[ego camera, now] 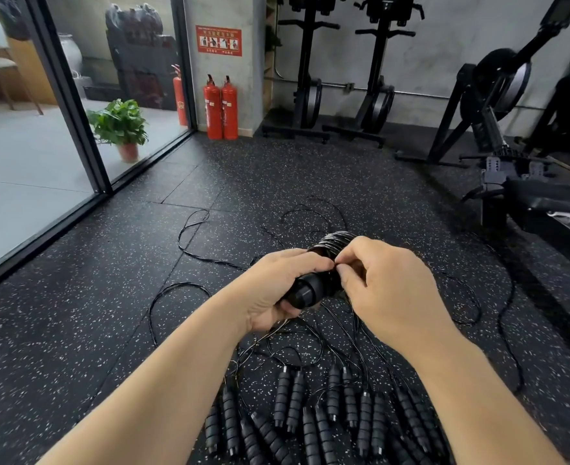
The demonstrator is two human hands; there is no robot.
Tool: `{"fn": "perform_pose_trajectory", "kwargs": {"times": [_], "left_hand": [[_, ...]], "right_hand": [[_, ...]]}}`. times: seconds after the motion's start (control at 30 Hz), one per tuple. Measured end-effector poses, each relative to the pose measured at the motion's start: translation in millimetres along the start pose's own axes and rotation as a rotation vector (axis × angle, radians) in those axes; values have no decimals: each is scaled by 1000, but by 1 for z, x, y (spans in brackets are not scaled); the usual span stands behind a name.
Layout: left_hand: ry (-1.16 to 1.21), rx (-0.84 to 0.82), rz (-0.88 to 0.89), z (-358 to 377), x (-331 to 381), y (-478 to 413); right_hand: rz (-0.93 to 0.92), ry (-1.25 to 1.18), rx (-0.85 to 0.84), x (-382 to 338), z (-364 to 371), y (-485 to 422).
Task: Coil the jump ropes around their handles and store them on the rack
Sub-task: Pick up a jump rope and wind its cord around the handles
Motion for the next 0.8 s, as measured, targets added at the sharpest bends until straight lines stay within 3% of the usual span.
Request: {"fn": "perform_pose_trajectory", "kwargs": {"times": [0.47,0.6,0.7,0.8], "left_hand": [[111,62,-6,7,2,2],[113,80,18,4,1,0],[35,112,90,3,0,-3],[-187,201,285,3,-2,-7]], "right_hand": [[224,-106,174,4,10,0],[239,-236,63,11,12,-5],[394,-387,87,22,6,-6],[640,-601,134,33,1,-6]]}}
Point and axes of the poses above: each hand's wrist, its own y-axis away from the middle knuckle, its own z-axis out of the palm, x = y × z, the point moved 2 cm from there along -y, towards the middle knuckle, and after that the axes turned 7 degrees about x, right-handed, at the moved point
